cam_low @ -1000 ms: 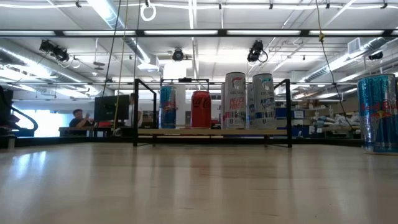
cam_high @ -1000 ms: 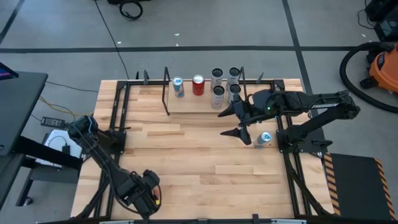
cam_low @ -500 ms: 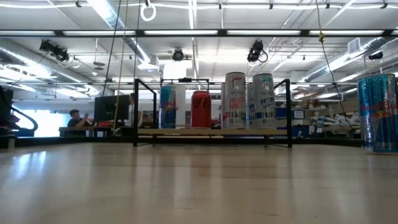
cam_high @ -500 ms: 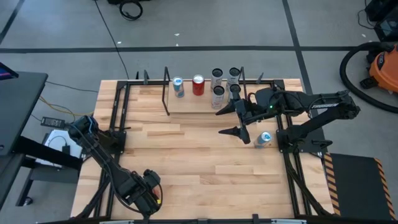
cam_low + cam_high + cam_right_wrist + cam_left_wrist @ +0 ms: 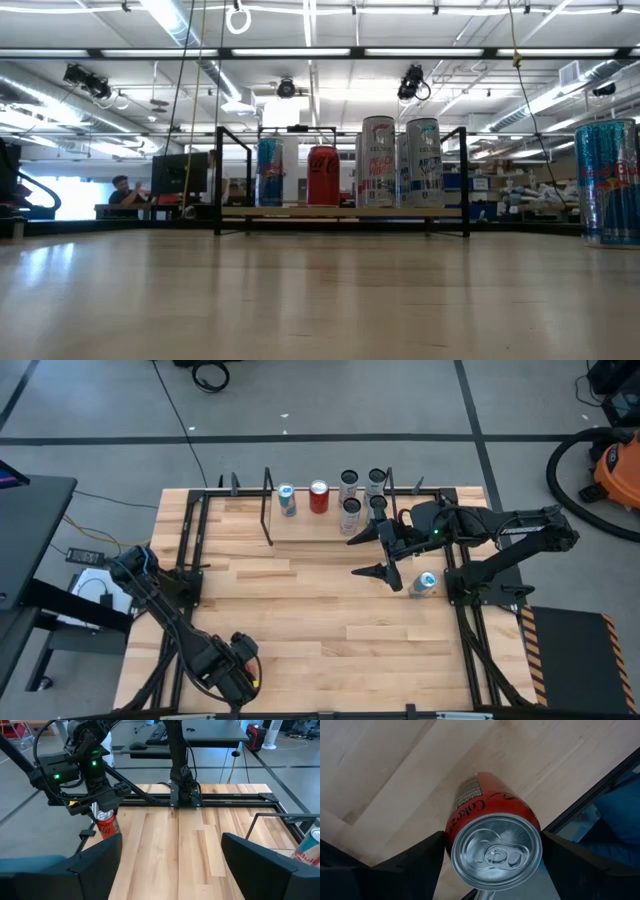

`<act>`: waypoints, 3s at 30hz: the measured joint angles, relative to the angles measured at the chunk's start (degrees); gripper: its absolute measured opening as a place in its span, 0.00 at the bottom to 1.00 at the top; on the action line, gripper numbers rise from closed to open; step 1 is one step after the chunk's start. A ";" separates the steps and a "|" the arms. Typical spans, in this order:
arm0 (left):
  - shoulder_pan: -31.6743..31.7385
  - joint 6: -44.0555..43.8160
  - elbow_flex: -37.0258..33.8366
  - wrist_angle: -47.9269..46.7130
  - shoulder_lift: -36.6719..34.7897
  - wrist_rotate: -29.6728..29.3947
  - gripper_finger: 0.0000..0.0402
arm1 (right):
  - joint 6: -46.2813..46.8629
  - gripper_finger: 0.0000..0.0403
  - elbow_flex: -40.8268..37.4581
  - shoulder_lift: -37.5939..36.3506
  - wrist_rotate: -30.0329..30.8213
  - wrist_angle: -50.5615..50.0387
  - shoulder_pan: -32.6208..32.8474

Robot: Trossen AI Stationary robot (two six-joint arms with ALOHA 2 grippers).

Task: Place canned beverage on shelf
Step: Put the red-black soda can on the shelf aligned with the other red-black soda can

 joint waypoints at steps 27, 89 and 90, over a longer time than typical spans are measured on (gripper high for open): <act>-0.33 -2.40 -0.07 1.06 0.07 0.89 0.79 | 0.02 0.87 0.00 0.00 0.00 0.00 0.00; -2.56 -2.86 -0.15 3.33 2.14 -3.13 0.93 | 0.02 0.87 0.00 -0.02 0.02 0.13 -0.01; -2.34 -2.57 -0.15 3.19 2.14 -3.12 0.92 | 0.02 0.87 0.00 -0.02 0.01 0.13 -0.02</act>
